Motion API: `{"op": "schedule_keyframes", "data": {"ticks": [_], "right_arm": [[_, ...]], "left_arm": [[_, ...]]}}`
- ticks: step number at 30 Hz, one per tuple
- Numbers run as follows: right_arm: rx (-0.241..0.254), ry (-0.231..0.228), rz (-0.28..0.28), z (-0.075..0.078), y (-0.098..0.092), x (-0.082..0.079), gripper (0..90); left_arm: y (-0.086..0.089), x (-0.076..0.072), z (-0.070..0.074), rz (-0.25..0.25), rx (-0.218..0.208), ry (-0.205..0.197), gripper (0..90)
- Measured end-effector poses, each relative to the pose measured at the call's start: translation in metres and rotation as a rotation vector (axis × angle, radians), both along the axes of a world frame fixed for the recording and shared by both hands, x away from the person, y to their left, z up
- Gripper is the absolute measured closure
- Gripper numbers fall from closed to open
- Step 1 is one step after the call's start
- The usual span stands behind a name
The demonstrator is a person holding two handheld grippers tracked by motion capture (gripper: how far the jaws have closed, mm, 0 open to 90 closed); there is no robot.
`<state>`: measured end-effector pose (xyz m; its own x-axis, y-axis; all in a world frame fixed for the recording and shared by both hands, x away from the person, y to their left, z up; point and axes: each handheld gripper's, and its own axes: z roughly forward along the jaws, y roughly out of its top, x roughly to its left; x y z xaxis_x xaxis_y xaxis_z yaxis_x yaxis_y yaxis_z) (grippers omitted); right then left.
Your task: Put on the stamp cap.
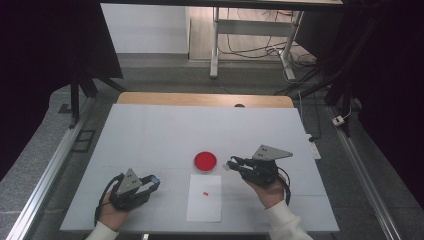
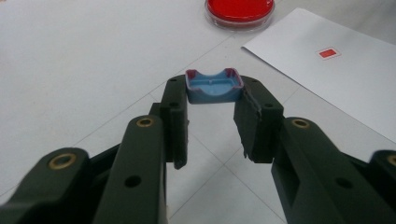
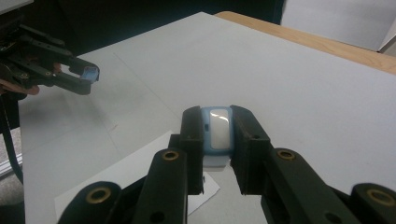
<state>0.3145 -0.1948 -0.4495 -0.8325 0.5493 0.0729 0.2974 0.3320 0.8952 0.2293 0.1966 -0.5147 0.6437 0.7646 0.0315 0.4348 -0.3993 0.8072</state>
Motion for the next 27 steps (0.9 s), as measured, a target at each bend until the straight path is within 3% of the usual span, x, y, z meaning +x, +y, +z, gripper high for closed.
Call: {"op": "schedule_keyframes", "data": {"ticks": [27], "right_arm": [[-0.007,0.005,0.012,-0.001,0.005,-0.002,74.8]], "left_arm": [[-0.032,0.009,0.002,-0.064,0.013,-0.012,65.4]]}}
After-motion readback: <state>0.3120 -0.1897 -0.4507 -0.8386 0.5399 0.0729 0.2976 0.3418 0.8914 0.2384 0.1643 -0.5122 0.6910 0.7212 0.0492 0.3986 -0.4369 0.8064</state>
